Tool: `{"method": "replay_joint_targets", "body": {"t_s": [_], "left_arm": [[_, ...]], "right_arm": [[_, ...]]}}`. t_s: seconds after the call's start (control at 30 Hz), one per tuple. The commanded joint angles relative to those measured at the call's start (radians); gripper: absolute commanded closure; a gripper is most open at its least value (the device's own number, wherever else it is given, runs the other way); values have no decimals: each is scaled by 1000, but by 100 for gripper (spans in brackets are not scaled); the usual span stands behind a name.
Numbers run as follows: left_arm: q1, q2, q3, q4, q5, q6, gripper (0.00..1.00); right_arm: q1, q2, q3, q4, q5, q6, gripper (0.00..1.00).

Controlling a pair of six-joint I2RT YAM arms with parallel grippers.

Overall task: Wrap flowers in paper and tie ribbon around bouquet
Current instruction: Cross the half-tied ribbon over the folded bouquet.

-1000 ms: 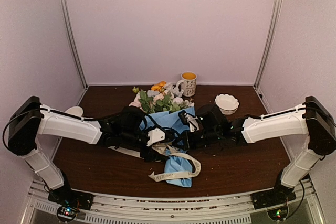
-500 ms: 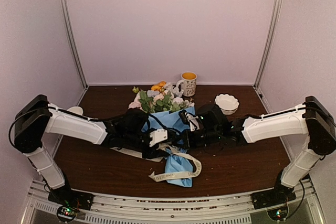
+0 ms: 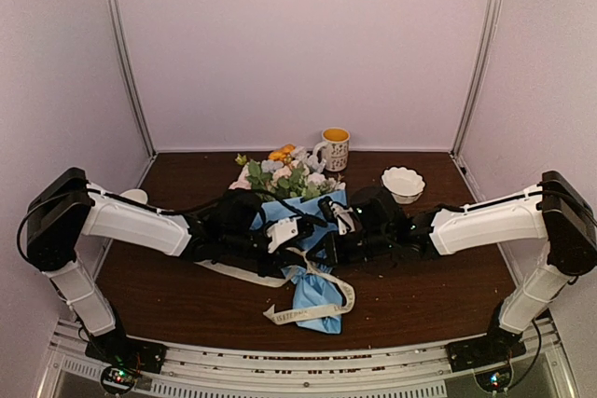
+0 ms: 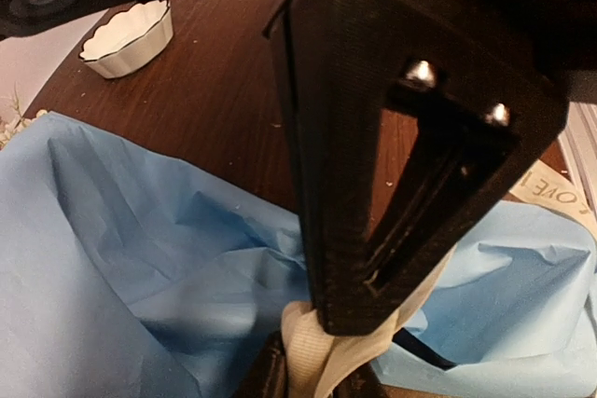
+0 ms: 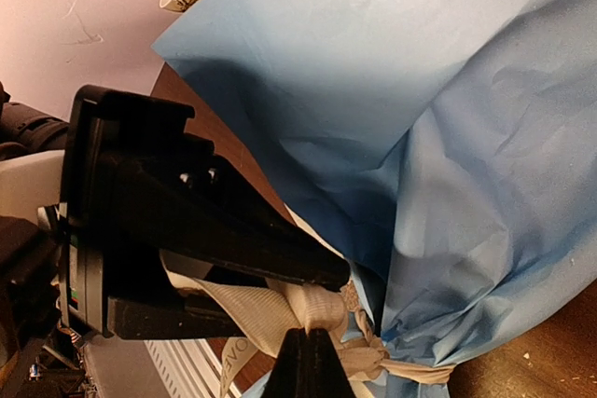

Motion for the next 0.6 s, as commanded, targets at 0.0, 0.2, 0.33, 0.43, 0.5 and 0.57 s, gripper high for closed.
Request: {"method": "replay_joint_targets", "body": {"t_s": [0.0,0.2,0.33,0.43,0.5,0.57], "left_arm": [[19,2,-10,58,27,-43,84],[21,1,-20,57,50,-58,100],[23,0,-13,27,22,-66,100],[23,-1,-14,2,22,-61,91],[23,-6,-18,-10,24,-64,69],[23,-21,-27,-12,31,-70,57]], "right_arm": [[-5,3,-7,23,5,5,100],[-11,-10,-14,2,27,-4,100],[-16,-23,-25,-8,52,-5,100],[-18,-19,-23,-5,44,-4,100],[-18,-11,-17,-4,37,-4,100],[-17,-6,-14,5,31,0,100]]}}
